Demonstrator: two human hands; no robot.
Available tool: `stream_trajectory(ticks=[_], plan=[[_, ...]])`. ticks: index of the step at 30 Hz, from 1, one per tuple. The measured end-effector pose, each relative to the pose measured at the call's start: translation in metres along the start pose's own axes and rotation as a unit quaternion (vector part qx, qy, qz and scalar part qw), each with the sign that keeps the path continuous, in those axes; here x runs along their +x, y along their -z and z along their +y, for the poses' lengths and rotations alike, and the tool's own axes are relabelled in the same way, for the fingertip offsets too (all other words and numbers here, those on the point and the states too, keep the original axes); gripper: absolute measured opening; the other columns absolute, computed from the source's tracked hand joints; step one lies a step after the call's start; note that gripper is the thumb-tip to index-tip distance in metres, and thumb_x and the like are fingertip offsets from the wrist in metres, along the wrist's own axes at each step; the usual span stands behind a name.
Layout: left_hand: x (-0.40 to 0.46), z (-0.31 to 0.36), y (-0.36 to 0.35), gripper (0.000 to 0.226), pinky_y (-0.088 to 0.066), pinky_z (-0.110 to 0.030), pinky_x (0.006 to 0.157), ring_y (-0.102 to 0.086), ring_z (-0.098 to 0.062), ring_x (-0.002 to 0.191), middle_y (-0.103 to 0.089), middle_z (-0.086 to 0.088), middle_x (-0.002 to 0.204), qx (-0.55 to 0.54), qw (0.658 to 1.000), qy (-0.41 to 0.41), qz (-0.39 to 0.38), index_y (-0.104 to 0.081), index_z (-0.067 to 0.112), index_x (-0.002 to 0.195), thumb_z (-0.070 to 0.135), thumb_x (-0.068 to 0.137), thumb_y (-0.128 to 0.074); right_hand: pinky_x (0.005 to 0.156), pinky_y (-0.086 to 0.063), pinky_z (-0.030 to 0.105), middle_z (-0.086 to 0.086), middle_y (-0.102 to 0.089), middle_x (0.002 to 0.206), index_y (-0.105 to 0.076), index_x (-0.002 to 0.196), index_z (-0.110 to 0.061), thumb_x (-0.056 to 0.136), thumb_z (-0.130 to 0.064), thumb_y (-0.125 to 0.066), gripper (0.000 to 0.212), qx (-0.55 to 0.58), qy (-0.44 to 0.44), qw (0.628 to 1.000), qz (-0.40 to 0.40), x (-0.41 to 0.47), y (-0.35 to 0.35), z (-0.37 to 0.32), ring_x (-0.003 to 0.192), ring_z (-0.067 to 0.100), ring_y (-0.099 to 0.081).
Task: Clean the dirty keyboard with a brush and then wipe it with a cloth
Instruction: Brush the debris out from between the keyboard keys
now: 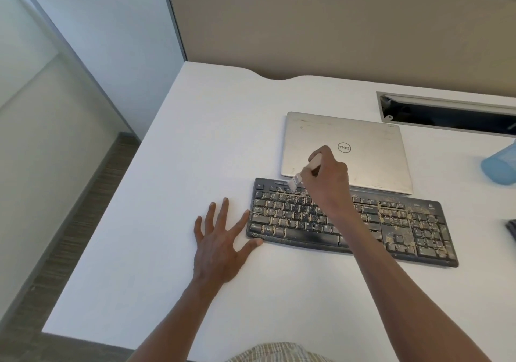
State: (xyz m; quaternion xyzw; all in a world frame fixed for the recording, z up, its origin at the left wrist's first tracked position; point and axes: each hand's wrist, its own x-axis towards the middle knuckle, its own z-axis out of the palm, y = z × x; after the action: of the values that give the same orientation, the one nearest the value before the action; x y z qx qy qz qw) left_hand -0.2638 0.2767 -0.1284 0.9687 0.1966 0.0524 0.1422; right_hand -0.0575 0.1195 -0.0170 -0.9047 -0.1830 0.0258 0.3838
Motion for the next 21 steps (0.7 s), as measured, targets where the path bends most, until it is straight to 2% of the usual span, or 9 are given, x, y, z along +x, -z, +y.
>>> stream_trajectory(ticks=[3, 7, 10, 13, 16, 21], plan=[[0.000, 0.001, 0.000, 0.074, -0.012, -0.059, 0.122, -0.006, -0.031, 0.157, -0.014, -0.004, 0.170, 0.001, 1.000, 0.000, -0.003, -0.041, 0.047, 0.150, 0.086, 0.090, -0.023, 0.046, -0.048, 0.035, 0.007, -0.060, 0.073, -0.048, 0.103, -0.014, 0.091, -0.012, -0.056, 0.014, -0.008, 0.014, 1.000, 0.003, -0.001, -0.001, -0.001, 0.056, 0.022, -0.059], [0.000, 0.000, 0.000, 0.073, -0.013, -0.059, 0.121, -0.006, -0.031, 0.157, -0.015, -0.004, 0.169, 0.000, 1.000, 0.001, 0.001, -0.042, 0.047, 0.150, 0.086, 0.091, -0.025, 0.045, -0.039, 0.024, 0.005, -0.059, 0.070, -0.048, 0.103, -0.013, 0.091, -0.012, -0.056, 0.014, -0.027, 0.030, 0.999, 0.013, 0.001, -0.003, -0.001, 0.055, 0.019, -0.057], [0.000, 0.001, -0.001, 0.073, -0.013, -0.059, 0.122, -0.005, -0.031, 0.157, -0.014, -0.004, 0.170, 0.003, 1.000, 0.001, -0.002, -0.042, 0.047, 0.150, 0.086, 0.090, -0.024, 0.048, -0.040, 0.026, 0.005, -0.059, 0.069, -0.049, 0.102, -0.010, 0.090, -0.010, -0.056, 0.014, -0.045, 0.030, 0.999, 0.004, 0.003, -0.001, -0.003, 0.056, 0.021, -0.058], [0.000, 0.001, 0.000, 0.073, -0.015, -0.060, 0.121, -0.007, -0.032, 0.157, -0.016, -0.005, 0.169, 0.000, 1.000, 0.000, 0.002, -0.043, 0.046, 0.149, 0.086, 0.091, -0.026, 0.044, -0.044, 0.025, 0.004, -0.060, 0.071, -0.050, 0.103, -0.012, 0.091, -0.009, -0.057, 0.014, -0.007, 0.031, 0.999, 0.001, 0.007, -0.003, -0.013, 0.054, 0.015, -0.058], [0.000, 0.000, -0.001, 0.072, -0.015, -0.060, 0.121, -0.008, -0.031, 0.157, -0.017, -0.005, 0.169, 0.002, 1.000, -0.001, 0.003, -0.043, 0.047, 0.149, 0.085, 0.091, -0.028, 0.040, -0.036, 0.018, 0.004, -0.060, 0.073, -0.051, 0.105, -0.013, 0.093, -0.009, -0.056, 0.013, 0.006, 0.041, 0.999, -0.030, 0.007, -0.010, -0.017, 0.053, 0.014, -0.055], [0.000, -0.001, -0.001, 0.073, -0.014, -0.060, 0.121, -0.007, -0.032, 0.157, -0.017, -0.005, 0.169, 0.000, 1.000, -0.002, 0.005, -0.044, 0.046, 0.149, 0.085, 0.091, -0.027, 0.038, -0.036, 0.014, 0.004, -0.059, 0.075, -0.049, 0.104, -0.013, 0.093, -0.007, -0.057, 0.015, -0.018, -0.017, 1.000, 0.000, -0.002, 0.010, 0.012, 0.052, 0.010, -0.054]])
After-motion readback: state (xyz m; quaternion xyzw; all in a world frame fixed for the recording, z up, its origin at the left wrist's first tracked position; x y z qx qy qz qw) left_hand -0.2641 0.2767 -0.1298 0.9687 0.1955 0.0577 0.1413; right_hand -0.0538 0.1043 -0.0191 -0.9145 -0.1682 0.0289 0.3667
